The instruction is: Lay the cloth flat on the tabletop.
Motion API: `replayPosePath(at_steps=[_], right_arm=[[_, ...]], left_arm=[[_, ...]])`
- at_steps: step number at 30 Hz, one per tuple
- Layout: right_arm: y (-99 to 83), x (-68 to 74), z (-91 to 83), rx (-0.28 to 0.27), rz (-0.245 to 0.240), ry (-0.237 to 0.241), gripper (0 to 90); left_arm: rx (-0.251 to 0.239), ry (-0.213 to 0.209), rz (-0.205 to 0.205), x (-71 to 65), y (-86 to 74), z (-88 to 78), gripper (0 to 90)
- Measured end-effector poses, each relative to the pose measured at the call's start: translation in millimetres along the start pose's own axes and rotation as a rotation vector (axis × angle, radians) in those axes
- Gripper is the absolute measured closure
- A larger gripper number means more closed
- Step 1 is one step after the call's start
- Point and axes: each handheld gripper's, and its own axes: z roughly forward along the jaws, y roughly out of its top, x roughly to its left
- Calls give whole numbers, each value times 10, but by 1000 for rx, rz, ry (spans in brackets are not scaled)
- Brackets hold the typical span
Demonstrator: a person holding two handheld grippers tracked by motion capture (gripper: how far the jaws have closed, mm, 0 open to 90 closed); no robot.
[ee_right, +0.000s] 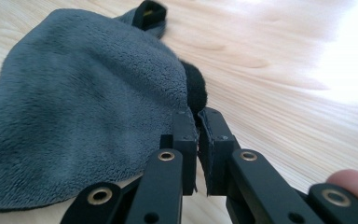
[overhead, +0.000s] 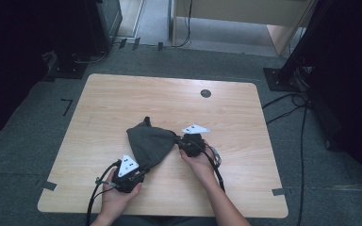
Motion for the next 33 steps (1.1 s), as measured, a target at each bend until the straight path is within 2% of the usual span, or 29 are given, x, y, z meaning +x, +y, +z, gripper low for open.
replayPosePath(at_steps=[1,2,3,4,5,6,9,10,11,14,15,16,17,18,19,20,21,22,23,24,25,26,27,28,30,32,33], right_arm=[[-15,-25,-98,-12,-2,-8,864],[-15,-25,-98,-12,-2,-8,864],[-41,-96,-333,-45,-11,-51,865],[-41,-96,-333,-45,-11,-51,865],[-53,-178,-559,-79,-12,-76,865],[-53,-178,-559,-79,-12,-76,865],[-52,-301,-895,-137,3,-130,865],[-33,-388,-1135,-179,25,-163,865],[-33,-388,-1135,-179,25,-163,865],[53,-459,-1437,-225,34,-213,865],[117,-457,-1540,-244,33,-224,865],[251,-415,-1661,-278,18,-232,865],[251,-415,-1661,-278,18,-232,865],[421,-319,-1706,-303,-3,-221,865],[421,-319,-1706,-303,-3,-221,865],[587,-196,-1671,-326,-26,-197,866],[587,-196,-1671,-326,-26,-197,866],[815,9,-1503,-341,-57,-156,864],[889,82,-1420,-340,-70,-138,856],[981,176,-1288,-338,-88,-112,815],[981,176,-1288,-338,-88,-112,815],[1120,321,-1008,-331,-95,-49,654],[1120,321,-1008,-331,-95,-49,654],[1192,391,-780,-325,-72,-32,581],[1192,392,-653,-305,-55,-28,552],[1130,352,-594,-287,-42,-14,551],[1085,327,-576,-276,-43,-19,551]], left_arm=[[1,-11,15,-64,28,32,828],[1,-11,15,-64,28,32,828],[-3,-29,52,-224,102,106,827],[-3,-29,52,-224,102,106,827],[-12,-40,85,-365,169,159,827],[-12,-40,85,-365,169,159,827],[-33,-111,99,-634,333,265,828],[-48,-151,115,-786,438,312,828],[-48,-151,115,-786,438,312,827],[-89,-208,168,-1027,632,326,827],[-102,-217,181,-1059,672,310,826],[-137,-235,192,-1085,766,236,826],[-137,-235,192,-1085,766,236,826],[-159,-241,187,-1051,812,168,826],[-171,-241,175,-1014,831,120,826],[-185,-242,157,-945,847,55,824],[-199,-230,142,-854,851,-19,824],[-216,-210,104,-709,836,-115,821],[-225,-196,73,-606,814,-173,815],[-234,-163,34,-458,774,-245,799],[-241,-129,-26,-300,715,-310,799],[-233,-24,-162,20,558,-399,703],[-233,-24,-162,20,558,-399,628],[-207,68,-250,304,382,-447,586],[-200,137,-285,516,213,-500,568],[-181,171,-295,654,116,-534,559],[-180,172,-304,697,97,-542,558]])
